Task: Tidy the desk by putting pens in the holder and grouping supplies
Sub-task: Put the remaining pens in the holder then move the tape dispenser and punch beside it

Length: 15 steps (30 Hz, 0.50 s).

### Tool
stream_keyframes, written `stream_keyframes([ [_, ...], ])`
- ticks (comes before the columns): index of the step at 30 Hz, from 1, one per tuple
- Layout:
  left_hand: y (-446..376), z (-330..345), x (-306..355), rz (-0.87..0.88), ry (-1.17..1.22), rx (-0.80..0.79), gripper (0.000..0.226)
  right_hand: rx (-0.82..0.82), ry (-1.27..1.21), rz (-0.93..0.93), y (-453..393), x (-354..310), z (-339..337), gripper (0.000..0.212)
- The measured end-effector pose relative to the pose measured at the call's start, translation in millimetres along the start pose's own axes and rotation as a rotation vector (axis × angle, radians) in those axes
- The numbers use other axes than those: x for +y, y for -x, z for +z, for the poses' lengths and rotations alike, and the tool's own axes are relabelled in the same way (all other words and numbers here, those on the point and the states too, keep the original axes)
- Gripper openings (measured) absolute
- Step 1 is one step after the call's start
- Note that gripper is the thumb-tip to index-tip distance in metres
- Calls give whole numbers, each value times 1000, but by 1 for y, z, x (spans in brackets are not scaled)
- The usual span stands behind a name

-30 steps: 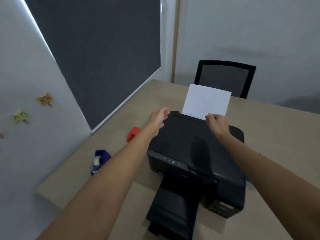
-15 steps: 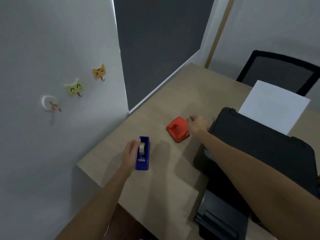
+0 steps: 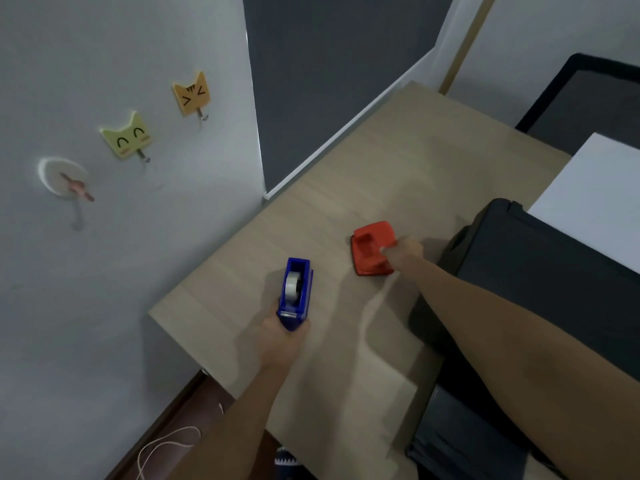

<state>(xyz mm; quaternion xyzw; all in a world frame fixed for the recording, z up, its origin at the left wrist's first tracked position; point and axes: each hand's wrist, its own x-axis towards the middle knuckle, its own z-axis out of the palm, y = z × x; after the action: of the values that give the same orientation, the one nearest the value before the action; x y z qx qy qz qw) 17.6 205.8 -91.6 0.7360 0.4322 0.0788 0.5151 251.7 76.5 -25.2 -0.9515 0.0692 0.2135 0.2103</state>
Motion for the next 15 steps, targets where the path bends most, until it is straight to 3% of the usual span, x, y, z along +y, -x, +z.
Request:
stream_keyframes([
  [3,-10,-15,-3,-1,99,-27,42,-82,-341,79,6,-6,12,36],
  [6,-18,-33,13,-63,205,-38,32,-62,-407,64,22,-17,-1,30],
  [11,-13,-44,52,-26,354,-54,41,-116,-645,-21,47,-19,-74,45],
  [15,21,-28,124,158,444,-138,31,0,-853,-97,75,15,-168,54],
])
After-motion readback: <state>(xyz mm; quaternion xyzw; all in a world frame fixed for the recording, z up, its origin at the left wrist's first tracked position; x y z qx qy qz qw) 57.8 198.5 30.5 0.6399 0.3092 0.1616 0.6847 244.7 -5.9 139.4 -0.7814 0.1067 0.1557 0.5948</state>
